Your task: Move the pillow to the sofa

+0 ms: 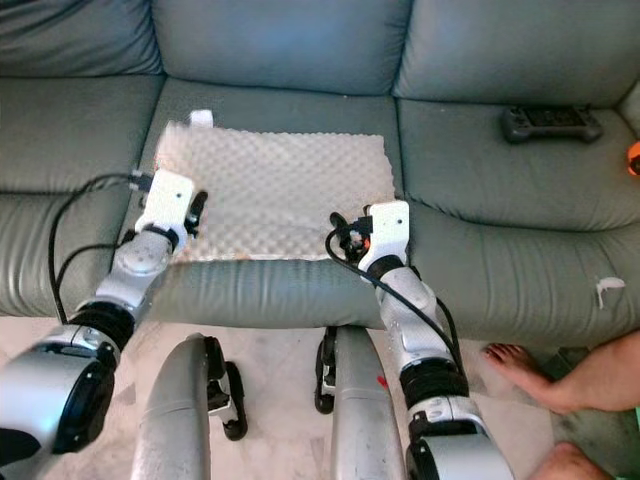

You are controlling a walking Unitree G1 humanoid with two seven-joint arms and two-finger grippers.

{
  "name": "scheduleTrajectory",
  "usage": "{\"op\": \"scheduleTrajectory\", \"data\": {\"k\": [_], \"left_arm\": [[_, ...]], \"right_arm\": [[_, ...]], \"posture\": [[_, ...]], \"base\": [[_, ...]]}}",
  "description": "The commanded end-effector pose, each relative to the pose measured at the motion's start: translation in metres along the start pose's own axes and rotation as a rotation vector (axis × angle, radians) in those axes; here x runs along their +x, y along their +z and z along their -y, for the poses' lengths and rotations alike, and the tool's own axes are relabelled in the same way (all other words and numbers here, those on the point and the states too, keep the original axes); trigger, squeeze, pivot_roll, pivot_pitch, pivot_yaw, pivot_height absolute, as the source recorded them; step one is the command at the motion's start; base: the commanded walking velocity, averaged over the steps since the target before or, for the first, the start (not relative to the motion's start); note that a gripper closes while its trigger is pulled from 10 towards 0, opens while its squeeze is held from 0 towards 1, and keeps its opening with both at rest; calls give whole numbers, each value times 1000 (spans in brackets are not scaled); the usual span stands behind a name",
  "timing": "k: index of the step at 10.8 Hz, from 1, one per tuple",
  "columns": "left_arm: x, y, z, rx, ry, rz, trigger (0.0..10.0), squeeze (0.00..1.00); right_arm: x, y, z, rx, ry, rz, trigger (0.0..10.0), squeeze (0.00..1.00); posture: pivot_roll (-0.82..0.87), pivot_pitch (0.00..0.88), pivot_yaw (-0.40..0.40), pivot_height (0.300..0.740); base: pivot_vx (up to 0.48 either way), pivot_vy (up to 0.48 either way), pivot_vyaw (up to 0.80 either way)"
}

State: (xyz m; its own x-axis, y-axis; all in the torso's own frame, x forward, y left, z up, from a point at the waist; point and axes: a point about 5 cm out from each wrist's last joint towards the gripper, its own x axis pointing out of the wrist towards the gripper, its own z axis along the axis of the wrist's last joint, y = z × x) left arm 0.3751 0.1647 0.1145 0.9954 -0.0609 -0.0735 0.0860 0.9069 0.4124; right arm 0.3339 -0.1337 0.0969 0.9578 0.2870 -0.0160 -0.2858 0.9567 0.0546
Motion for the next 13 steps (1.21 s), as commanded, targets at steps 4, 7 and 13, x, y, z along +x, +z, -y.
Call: {"op": "scheduleTrajectory", "data": {"k": [4, 7, 13], "left_arm": [[-2, -3, -19, 56, 131, 13, 10000, 1000], [-29, -19, -34, -147, 241, 96, 10000, 1000], [-113, -51, 22, -297, 123, 67, 10000, 1000]], "right_arm": [[-12, -1, 0, 1, -37, 14, 10000, 1000], [-39, 6, -2, -10, -69, 74, 10000, 1000], [-64, -5, -9, 36, -38, 19, 10000, 1000]], "posture": [[-135, 286, -37, 635], [-103, 193, -14, 635], [-61, 74, -49, 670]], "base": [[0, 0, 0], [0, 0, 0], [0, 0, 0]]}}
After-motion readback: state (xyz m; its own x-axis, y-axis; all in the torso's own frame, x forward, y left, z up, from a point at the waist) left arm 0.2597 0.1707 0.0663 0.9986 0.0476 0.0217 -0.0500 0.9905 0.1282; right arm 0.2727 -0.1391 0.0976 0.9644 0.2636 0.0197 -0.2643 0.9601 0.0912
